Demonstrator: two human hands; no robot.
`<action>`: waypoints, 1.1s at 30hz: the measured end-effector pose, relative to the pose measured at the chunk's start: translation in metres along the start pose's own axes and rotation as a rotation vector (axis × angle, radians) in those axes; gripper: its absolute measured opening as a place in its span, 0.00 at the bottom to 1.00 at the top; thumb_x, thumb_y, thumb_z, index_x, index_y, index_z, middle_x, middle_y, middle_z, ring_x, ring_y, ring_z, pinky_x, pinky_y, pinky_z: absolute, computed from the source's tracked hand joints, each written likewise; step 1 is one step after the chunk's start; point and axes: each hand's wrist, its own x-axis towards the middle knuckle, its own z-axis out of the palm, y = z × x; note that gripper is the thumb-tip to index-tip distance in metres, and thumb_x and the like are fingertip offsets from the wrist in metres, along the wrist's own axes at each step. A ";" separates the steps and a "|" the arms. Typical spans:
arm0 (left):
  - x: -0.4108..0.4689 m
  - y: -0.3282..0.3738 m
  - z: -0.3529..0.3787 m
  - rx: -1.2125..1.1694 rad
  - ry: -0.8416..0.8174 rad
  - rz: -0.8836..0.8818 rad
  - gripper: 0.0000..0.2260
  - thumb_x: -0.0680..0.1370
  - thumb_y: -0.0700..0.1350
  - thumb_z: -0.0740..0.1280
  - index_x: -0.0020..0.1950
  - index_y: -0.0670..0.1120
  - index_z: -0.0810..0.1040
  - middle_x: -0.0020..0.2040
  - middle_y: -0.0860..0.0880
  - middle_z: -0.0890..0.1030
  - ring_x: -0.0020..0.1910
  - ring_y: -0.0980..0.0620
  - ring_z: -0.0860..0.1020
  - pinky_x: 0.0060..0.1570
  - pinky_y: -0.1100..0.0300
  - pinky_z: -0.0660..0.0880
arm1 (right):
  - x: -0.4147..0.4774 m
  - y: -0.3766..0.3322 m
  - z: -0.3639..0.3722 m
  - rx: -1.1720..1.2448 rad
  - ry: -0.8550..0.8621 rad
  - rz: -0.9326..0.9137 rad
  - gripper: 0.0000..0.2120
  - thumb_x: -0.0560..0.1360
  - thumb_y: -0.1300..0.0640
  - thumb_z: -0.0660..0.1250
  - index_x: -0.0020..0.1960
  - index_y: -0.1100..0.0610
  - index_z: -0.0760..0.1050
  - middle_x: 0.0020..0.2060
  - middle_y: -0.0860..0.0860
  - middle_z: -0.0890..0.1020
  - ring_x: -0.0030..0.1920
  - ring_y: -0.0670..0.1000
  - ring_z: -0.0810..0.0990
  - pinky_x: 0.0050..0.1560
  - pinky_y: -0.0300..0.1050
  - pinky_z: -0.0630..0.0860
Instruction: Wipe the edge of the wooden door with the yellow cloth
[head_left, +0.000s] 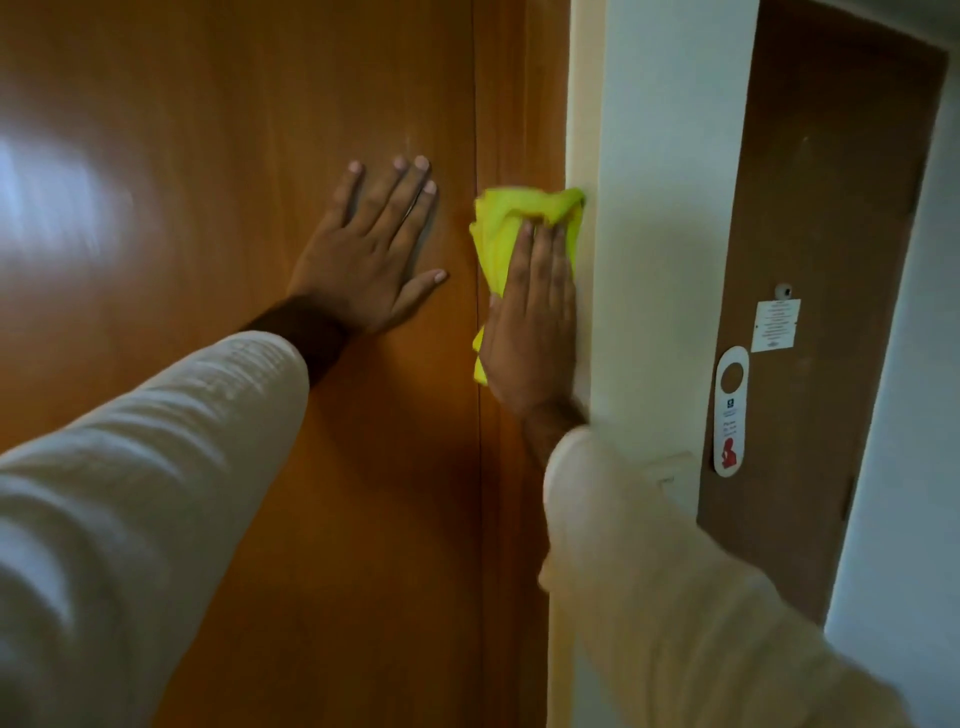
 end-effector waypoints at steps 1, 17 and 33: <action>0.000 0.000 0.001 -0.004 0.006 -0.002 0.40 0.85 0.68 0.47 0.87 0.40 0.52 0.88 0.39 0.52 0.87 0.41 0.52 0.83 0.35 0.53 | -0.030 0.003 0.004 -0.003 -0.026 0.001 0.31 0.83 0.52 0.55 0.81 0.61 0.49 0.80 0.62 0.57 0.81 0.61 0.54 0.80 0.56 0.57; 0.000 0.003 -0.001 -0.004 0.033 -0.010 0.39 0.85 0.67 0.47 0.87 0.40 0.51 0.87 0.39 0.52 0.87 0.40 0.52 0.84 0.35 0.52 | 0.001 0.003 0.001 -0.031 -0.026 -0.045 0.31 0.81 0.52 0.55 0.81 0.63 0.52 0.79 0.62 0.60 0.80 0.62 0.57 0.79 0.56 0.58; 0.000 0.003 -0.005 0.001 0.030 -0.003 0.40 0.85 0.67 0.47 0.87 0.39 0.51 0.87 0.38 0.52 0.87 0.40 0.53 0.84 0.36 0.52 | 0.041 -0.003 -0.003 -0.053 0.075 -0.005 0.32 0.82 0.53 0.62 0.81 0.61 0.54 0.80 0.60 0.60 0.80 0.60 0.57 0.78 0.54 0.58</action>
